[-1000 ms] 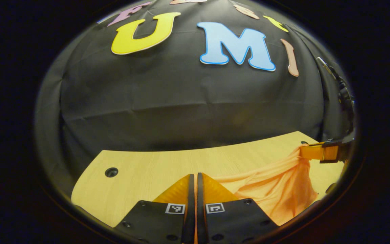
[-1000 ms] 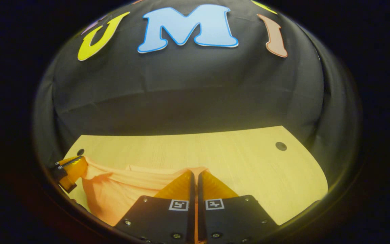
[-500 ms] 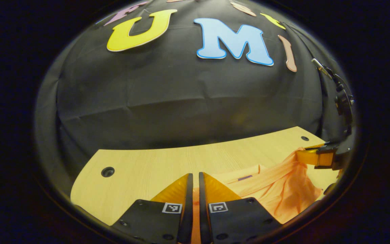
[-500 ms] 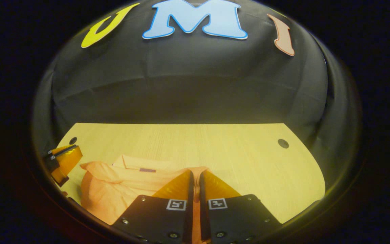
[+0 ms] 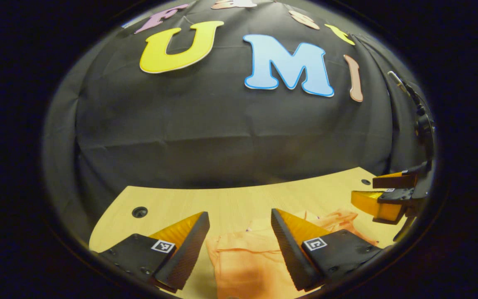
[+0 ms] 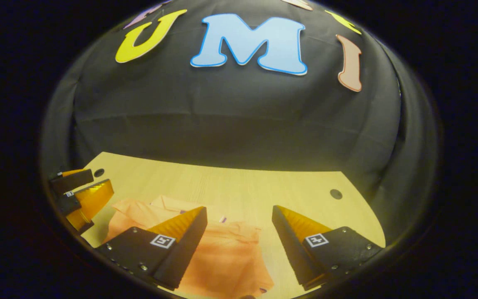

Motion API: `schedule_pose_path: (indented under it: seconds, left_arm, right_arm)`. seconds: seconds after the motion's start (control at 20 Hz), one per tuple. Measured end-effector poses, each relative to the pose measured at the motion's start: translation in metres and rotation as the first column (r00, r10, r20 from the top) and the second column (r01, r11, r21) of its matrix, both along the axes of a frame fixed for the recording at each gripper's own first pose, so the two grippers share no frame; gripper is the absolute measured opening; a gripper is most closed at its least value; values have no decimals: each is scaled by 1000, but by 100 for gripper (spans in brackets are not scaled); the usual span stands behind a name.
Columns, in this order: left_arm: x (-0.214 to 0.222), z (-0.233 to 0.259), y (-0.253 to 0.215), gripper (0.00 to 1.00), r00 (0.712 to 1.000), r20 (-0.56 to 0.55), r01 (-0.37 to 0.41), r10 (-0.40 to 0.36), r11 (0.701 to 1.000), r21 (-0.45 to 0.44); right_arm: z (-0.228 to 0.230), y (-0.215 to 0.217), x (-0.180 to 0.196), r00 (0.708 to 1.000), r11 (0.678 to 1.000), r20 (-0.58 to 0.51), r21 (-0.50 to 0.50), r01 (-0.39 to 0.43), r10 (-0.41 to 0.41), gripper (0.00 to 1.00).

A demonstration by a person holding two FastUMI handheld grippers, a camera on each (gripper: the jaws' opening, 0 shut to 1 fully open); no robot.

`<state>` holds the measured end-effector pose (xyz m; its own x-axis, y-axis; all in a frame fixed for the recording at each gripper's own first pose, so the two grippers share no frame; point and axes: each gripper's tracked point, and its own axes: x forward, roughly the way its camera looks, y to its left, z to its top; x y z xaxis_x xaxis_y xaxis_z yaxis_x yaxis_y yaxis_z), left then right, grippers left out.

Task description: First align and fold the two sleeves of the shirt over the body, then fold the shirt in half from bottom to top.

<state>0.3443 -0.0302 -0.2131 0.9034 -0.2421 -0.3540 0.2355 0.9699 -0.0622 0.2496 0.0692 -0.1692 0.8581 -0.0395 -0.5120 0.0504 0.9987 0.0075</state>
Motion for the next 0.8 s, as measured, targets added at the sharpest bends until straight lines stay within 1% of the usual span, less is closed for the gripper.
schedule_pose_path:
  seconds: [0.1, 0.3, 0.6, 0.8]
  left_arm:
    - [-8, 13, -1, 97, 1000, 24, -5, 5, 1000, -4]
    - [-29, 43, -7, 96, 997, 76, -14, 16, 1000, -25]
    - [-68, 101, -12, 96, 984, 177, -25, 30, 999, -32]
    - [-97, 137, -14, 96, 972, 228, -52, 62, 997, -49]
  right_arm:
    - [14, -3, -7, 999, 1000, 28, -22, -16, 16, 96]
    - [44, -7, -25, 995, 998, 88, -41, -43, 46, 96]
    - [91, -7, -57, 980, 998, 184, -15, -68, 70, 96]
    - [114, -9, -82, 968, 995, 233, -6, -98, 97, 96]
